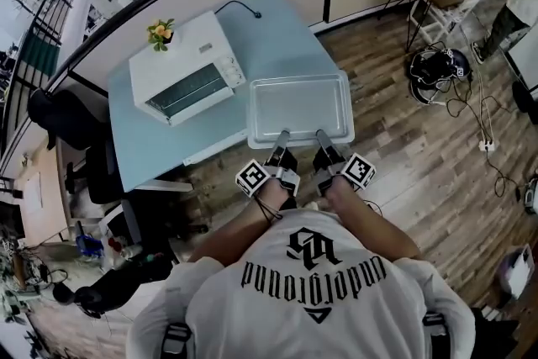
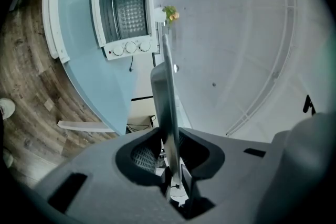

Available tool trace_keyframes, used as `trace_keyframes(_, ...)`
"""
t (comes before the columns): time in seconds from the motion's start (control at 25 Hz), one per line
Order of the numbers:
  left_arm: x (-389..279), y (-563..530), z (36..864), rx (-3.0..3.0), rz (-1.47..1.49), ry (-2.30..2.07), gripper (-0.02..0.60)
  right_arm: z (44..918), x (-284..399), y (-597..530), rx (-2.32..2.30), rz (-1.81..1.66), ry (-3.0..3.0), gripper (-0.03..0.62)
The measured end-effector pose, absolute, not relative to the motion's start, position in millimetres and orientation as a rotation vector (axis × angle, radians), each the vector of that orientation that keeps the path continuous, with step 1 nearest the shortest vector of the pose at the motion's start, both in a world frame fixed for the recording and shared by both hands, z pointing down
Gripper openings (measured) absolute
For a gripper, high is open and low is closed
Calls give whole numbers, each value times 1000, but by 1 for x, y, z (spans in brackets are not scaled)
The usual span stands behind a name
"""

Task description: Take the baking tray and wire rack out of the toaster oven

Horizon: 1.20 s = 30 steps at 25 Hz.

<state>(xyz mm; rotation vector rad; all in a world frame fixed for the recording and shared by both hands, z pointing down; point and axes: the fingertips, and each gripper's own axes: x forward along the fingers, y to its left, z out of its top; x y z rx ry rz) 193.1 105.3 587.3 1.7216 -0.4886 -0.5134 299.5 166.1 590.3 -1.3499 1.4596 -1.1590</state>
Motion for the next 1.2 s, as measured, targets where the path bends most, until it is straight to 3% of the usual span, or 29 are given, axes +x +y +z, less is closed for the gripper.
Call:
trace_keyframes(0.56, 248, 32, 581, 1753, -455, -409, 92, 581, 347, 97, -1368, -1066, 1443, 103)
trace_keyframes(1.2, 255, -78, 578, 1744, -457, -409, 94, 573, 352, -17, -1328, -1056, 1464, 104)
